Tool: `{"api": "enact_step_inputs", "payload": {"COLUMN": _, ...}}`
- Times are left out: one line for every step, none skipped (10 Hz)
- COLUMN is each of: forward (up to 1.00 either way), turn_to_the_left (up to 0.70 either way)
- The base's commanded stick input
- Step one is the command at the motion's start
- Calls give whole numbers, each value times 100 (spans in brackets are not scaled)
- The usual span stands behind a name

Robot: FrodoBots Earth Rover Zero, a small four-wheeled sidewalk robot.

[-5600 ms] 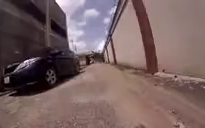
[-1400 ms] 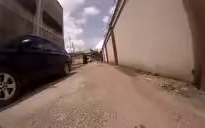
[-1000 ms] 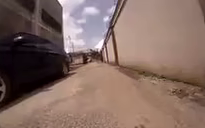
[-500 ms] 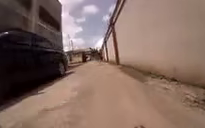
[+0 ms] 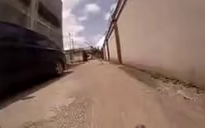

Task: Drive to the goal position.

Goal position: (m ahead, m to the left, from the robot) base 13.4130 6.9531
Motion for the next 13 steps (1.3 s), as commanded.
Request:
{"api": "enact_step_inputs", "payload": {"forward": 85, "turn_to_the_left": 0}}
{"api": "enact_step_inputs", "payload": {"forward": 85, "turn_to_the_left": 0}}
{"api": "enact_step_inputs", "payload": {"forward": 85, "turn_to_the_left": 0}}
{"api": "enact_step_inputs", "payload": {"forward": 85, "turn_to_the_left": 0}}
{"api": "enact_step_inputs", "payload": {"forward": 85, "turn_to_the_left": 0}}
{"api": "enact_step_inputs", "payload": {"forward": 85, "turn_to_the_left": 0}}
{"api": "enact_step_inputs", "payload": {"forward": 85, "turn_to_the_left": 0}}
{"api": "enact_step_inputs", "payload": {"forward": 85, "turn_to_the_left": 0}}
{"api": "enact_step_inputs", "payload": {"forward": 85, "turn_to_the_left": 0}}
{"api": "enact_step_inputs", "payload": {"forward": 85, "turn_to_the_left": 0}}
{"api": "enact_step_inputs", "payload": {"forward": 85, "turn_to_the_left": 0}}
{"api": "enact_step_inputs", "payload": {"forward": 85, "turn_to_the_left": 0}}
{"api": "enact_step_inputs", "payload": {"forward": 85, "turn_to_the_left": 0}}
